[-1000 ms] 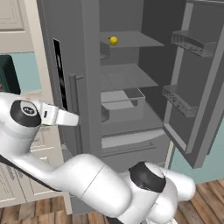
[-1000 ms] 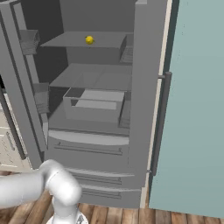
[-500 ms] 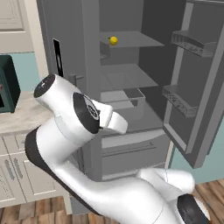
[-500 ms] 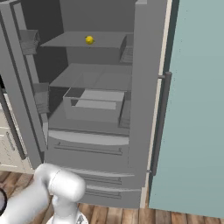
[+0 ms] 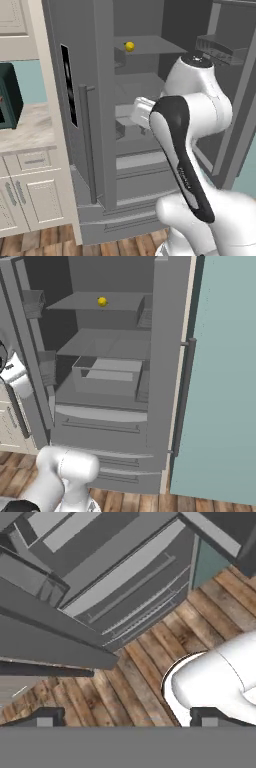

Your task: Retrieve a lemon from the fridge and place it on the cutting board with the fish.

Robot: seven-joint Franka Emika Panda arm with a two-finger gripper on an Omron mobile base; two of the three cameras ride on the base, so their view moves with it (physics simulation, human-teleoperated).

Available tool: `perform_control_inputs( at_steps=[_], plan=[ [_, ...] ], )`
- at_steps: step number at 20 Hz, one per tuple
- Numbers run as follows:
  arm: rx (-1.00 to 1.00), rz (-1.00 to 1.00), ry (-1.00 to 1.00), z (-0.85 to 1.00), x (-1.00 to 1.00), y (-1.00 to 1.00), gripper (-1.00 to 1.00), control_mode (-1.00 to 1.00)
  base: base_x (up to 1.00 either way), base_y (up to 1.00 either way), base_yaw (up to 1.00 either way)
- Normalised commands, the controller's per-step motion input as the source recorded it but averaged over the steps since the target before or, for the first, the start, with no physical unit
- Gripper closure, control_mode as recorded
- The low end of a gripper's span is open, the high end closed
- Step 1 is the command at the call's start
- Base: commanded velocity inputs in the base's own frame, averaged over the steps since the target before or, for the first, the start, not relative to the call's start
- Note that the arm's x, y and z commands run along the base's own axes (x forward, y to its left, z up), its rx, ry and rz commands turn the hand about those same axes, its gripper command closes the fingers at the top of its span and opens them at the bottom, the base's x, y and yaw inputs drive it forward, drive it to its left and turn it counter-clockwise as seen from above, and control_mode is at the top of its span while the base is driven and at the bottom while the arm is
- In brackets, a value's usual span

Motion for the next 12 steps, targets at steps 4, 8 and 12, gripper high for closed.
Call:
perform_control_inputs(
  at_steps=[4,8,12],
  plan=[
    [0.57,0.15,0.16,-0.29,0.88,-0.57,-1.0,-1.0,0.0,0.0,0.0],
    [0.5,0.21,0.13,-0.63,1.0,0.0,-1.0,-1.0,0.0,0.0,0.0],
    [0.49,0.18,0.07,-0.55,1.0,0.0,-1.0,-1.0,0.0,0.0,0.0]
  ],
)
